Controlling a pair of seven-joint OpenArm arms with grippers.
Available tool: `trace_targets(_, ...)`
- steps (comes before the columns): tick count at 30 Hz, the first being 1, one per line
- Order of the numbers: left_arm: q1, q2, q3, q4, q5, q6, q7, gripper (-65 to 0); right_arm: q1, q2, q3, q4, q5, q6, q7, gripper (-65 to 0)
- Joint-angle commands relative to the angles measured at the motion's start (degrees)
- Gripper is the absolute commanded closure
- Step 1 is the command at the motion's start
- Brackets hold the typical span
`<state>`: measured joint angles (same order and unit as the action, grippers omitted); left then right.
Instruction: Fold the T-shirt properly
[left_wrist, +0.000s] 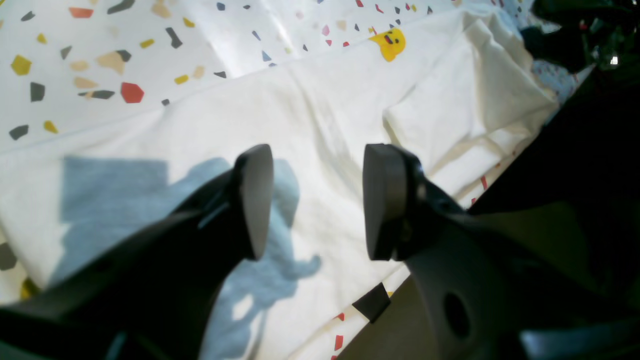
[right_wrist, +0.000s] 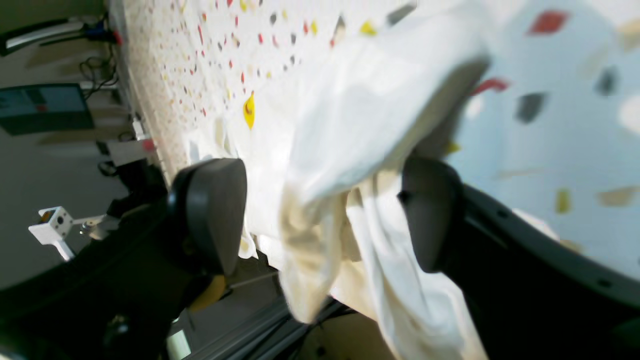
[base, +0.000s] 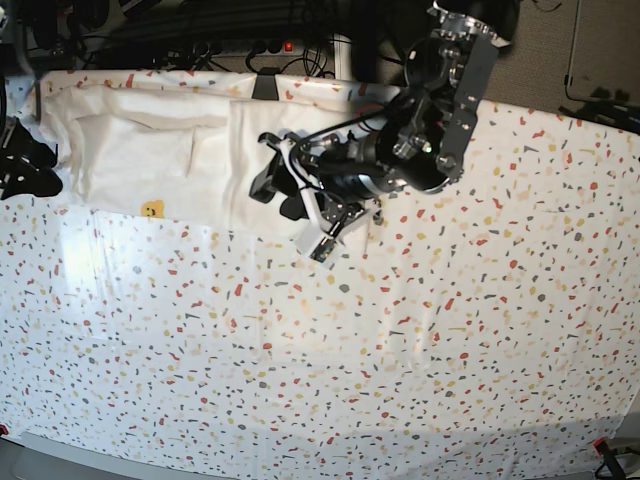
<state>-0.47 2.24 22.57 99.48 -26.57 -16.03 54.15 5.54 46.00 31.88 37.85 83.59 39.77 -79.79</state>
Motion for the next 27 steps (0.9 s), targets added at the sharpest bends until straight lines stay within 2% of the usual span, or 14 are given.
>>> trace_targets(1, -0.96, 0.59, 0.09, 0.87, -0.87, -0.26, -1.09, -28.4, 0.28, 1.6, 0.39, 0.66, 1.41, 0.23, -0.21, -47.7)
trace_targets(10, -0.94, 0.59, 0.09, 0.87, -0.87, -0.26, -1.07, -28.4, 0.28, -1.42, 0.35, 0.66, 1.41, 0.23, -0.21, -47.5)
trace_targets(14, -0.96, 0.57, 0.09, 0.87, -0.83, -0.28, -0.52, -28.4, 0.28, -1.66, 0.35, 0.66, -3.15, 0.23, -0.21, -46.8)
trace_targets(17, -0.94, 0.57, 0.09, 0.87, -0.83, -0.28, 0.52, -28.4, 0.28, -1.55, 0.35, 0.66, -4.15, 0.23, -0.21, -45.9)
trace_targets(18, -0.94, 0.59, 0.09, 0.87, -0.83, -0.28, 0.52, -28.4, 0.28, -1.57, 0.35, 0.66, -4.15, 0.23, -0.21, -44.0)
trace_targets(20, -0.96, 0.57, 0.09, 0.87, -0.83, -0.26, 0.7, -28.4, 0.28, -1.55, 0.35, 0.66, -4.13, 0.23, -0.21, -36.2)
trace_targets(24, -0.94, 0.57, 0.09, 0.87, -0.07, -0.28, 3.8, -28.4, 0.31, -1.55, 0.35, 0.66, -3.06, 0.23, -0.21, -15.0)
trace_targets(27, -0.79, 0.57, 0.09, 0.87, 4.0, -0.26, 6.56, -28.4, 0.31, -1.55, 0.35, 0.66, 0.17, 0.23, -0.21, -0.8)
